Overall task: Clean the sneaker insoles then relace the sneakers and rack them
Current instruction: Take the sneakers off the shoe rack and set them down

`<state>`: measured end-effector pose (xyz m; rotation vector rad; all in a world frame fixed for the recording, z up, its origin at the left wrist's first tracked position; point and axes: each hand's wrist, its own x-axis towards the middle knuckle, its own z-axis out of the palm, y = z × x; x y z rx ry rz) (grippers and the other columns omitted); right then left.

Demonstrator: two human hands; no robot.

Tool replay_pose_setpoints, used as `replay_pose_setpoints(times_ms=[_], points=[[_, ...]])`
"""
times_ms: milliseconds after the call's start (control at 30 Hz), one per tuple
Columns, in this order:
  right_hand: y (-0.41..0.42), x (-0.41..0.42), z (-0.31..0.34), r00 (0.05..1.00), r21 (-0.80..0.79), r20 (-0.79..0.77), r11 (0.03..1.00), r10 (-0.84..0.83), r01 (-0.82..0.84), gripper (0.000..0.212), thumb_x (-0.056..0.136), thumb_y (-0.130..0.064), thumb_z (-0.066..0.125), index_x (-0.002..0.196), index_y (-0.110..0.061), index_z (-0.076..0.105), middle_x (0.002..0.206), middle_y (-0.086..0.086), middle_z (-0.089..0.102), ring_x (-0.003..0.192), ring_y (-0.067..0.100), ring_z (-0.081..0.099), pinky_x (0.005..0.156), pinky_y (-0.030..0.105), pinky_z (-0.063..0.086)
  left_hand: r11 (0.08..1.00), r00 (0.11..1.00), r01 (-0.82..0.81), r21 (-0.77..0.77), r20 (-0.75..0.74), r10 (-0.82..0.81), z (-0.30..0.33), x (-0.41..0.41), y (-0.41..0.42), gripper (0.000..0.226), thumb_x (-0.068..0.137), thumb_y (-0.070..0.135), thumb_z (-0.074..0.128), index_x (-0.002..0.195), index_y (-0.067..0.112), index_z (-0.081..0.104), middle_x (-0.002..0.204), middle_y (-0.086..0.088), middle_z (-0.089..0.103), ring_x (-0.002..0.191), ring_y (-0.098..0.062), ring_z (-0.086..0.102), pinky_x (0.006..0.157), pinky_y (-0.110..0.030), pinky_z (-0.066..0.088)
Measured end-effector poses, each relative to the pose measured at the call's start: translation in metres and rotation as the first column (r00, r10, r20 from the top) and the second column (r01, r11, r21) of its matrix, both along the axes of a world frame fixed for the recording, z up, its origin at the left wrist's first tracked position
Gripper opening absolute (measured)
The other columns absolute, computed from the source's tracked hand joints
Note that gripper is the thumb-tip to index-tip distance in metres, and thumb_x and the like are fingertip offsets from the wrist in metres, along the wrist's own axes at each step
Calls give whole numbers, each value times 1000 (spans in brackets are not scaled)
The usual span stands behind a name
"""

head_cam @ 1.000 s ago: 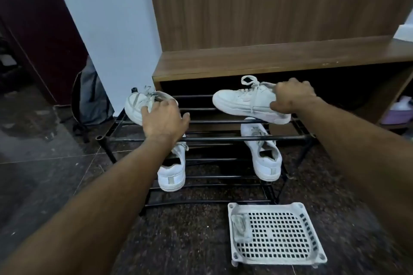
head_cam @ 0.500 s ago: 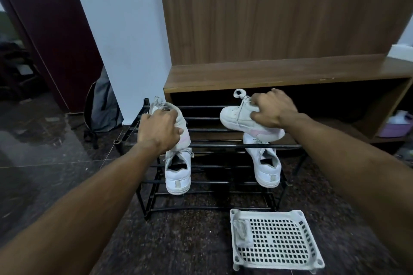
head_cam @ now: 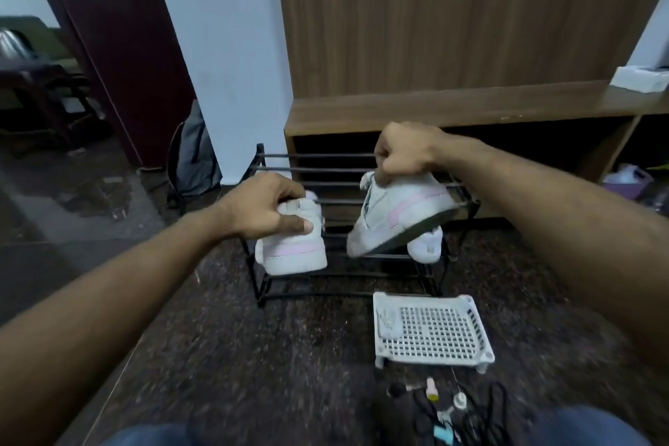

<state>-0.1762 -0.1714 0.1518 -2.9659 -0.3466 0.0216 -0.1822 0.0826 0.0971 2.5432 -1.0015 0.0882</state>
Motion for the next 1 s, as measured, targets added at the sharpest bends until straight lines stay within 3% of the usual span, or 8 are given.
replay_pose_setpoints(times_ms=[133,233,367,500,567,667,800,1000], points=[[23,-19,-35,969,-11,-240,998,60,-65,20,71,-27,77,68,-8,69,63,3,58,63,21,53,54,28,42,995,927,82,61,-371,-54,-35,-20,7,45,70,44,72,73,1,62,68,-11,58,60,-13,52,56,-27,37],[37,-26,-80,925,-53,-378,996,51,-77,26,74,-28,78,61,-12,62,61,-2,52,60,17,50,53,25,40,988,878,43,149,-477,33,-76,-23,9,47,67,47,74,72,2,62,67,-14,58,61,-14,52,57,-29,36],[47,-20,-158,847,-62,-531,997,11,-52,26,76,-24,79,64,-10,61,69,4,56,62,17,51,50,23,37,944,790,34,327,-587,175,-130,-22,10,28,74,26,80,62,16,58,62,3,57,58,-12,50,58,-26,38],[55,-14,-230,824,-46,-563,998,-70,54,27,77,-26,74,68,-11,54,89,8,60,79,23,60,64,26,46,880,837,-42,473,-465,290,-197,-20,13,44,72,37,78,55,19,42,61,0,47,58,-18,43,55,-30,30],[59,-12,-257,837,-28,-532,991,-126,131,22,80,-30,68,89,-13,57,104,10,59,99,28,61,75,29,46,853,860,-102,513,-386,335,-231,-20,16,48,71,43,75,57,18,37,66,-1,48,64,-21,47,57,-30,32],[68,-9,-292,866,20,-462,973,-194,229,39,86,-29,60,123,-16,54,129,9,56,119,31,55,89,33,44,830,844,-211,516,-333,421,-275,-17,18,39,74,43,69,63,22,37,88,-6,62,85,-27,60,64,-33,40],[84,-10,-339,904,70,-333,949,-267,306,32,92,-27,53,121,-14,56,126,11,59,115,34,56,88,36,44,797,827,-318,513,-262,498,-313,-10,5,22,82,39,64,95,22,60,112,-7,60,100,-32,61,73,-35,45],[98,-25,-409,869,10,-403,948,-287,318,26,95,-22,50,119,-12,53,123,11,59,113,32,57,88,38,45,795,814,-258,550,-319,485,-362,-2,-12,30,89,28,56,118,22,58,126,-9,53,109,-32,58,85,-38,47]])
